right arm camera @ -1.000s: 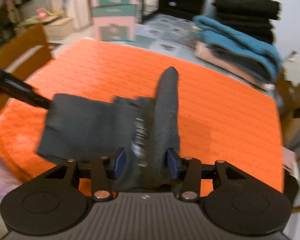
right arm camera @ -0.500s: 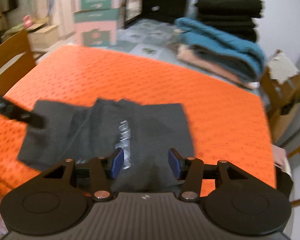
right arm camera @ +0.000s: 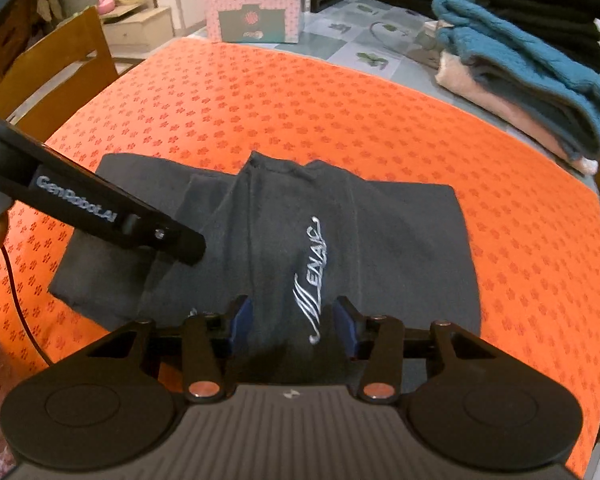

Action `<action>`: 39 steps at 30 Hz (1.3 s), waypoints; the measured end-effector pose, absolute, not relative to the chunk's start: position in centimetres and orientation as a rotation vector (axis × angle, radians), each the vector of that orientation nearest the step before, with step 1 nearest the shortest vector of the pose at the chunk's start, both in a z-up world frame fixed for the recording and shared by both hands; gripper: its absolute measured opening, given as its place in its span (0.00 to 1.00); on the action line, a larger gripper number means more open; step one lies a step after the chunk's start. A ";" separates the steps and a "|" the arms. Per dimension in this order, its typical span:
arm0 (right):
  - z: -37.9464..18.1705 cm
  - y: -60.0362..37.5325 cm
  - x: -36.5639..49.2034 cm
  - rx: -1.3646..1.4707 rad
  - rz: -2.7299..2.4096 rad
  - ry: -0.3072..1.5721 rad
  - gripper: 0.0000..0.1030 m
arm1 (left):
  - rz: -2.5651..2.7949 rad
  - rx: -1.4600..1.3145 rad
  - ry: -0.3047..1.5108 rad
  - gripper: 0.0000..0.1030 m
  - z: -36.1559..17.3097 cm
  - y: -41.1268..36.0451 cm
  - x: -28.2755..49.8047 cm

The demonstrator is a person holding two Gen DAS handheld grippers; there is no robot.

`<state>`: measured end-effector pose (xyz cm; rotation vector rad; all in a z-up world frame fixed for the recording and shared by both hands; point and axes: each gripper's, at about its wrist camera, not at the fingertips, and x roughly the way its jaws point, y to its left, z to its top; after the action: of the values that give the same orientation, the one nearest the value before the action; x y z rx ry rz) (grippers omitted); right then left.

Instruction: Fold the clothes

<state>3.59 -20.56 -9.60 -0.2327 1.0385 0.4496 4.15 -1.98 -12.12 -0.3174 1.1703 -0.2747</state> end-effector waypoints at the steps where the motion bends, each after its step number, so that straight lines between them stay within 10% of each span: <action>1: -9.7 -20.2 3.9 -0.237 0.454 1.039 0.50 | -0.264 -0.319 1.166 0.40 -11.9 -1.6 4.0; 7: -10.8 -17.9 5.5 -0.302 0.481 1.047 0.50 | -0.171 -0.290 1.153 0.49 -11.0 0.8 3.0; 14: -10.5 -18.3 6.4 -0.304 0.438 1.031 0.04 | -0.073 -0.258 1.134 0.56 -10.7 3.3 1.8; 39: -9.3 -45.5 -2.0 0.144 -0.261 1.049 0.04 | -0.163 -0.143 1.114 0.62 -10.2 0.5 1.2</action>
<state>-2.00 -45.48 -9.35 0.1441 1.0494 -0.2605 1.17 0.50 -10.24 -0.1431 1.1142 -0.1631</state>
